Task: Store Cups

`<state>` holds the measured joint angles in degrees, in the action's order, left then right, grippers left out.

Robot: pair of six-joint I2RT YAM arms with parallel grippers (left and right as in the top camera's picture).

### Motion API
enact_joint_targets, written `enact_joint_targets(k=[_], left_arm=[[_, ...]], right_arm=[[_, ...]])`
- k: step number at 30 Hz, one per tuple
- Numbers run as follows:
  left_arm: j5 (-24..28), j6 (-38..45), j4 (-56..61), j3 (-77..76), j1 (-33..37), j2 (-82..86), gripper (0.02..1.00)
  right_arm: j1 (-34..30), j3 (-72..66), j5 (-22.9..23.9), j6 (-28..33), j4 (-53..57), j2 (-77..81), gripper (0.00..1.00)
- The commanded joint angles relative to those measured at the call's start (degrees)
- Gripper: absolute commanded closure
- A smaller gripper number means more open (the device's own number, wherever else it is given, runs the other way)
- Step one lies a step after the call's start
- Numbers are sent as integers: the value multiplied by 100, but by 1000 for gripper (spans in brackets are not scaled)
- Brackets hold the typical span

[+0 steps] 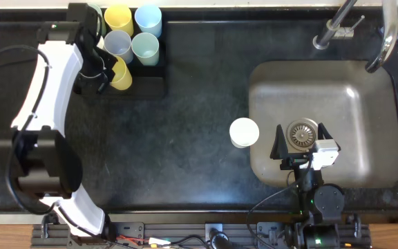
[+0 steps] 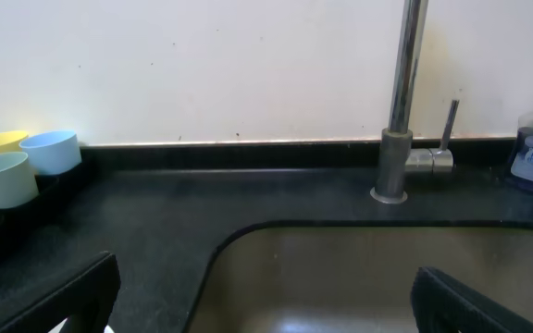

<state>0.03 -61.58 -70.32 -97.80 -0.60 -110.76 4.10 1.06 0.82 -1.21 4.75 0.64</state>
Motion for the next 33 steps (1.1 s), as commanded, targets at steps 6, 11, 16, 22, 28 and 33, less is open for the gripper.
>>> enact_joint_targets(k=[6,11,16,22,28,33], left_arm=[[-170,-48,17,35,33,-422,982],[-317,-48,15,35,33,-501,982],[-376,-46,20,35,28,-509,503],[-358,-46,17,35,22,-509,20],[-356,20,9,35,22,-136,20],[-380,22,-382,35,15,929,20]], right_arm=[[-37,-74,-20,35,-24,-44,5],[-37,-74,-20,35,-24,-44,3],[-37,-74,-20,35,-24,-44,3],[-37,-74,-20,35,-24,-44,3],[-37,-74,-17,35,-24,-44,5],[-37,-74,-20,35,-24,-44,3]])
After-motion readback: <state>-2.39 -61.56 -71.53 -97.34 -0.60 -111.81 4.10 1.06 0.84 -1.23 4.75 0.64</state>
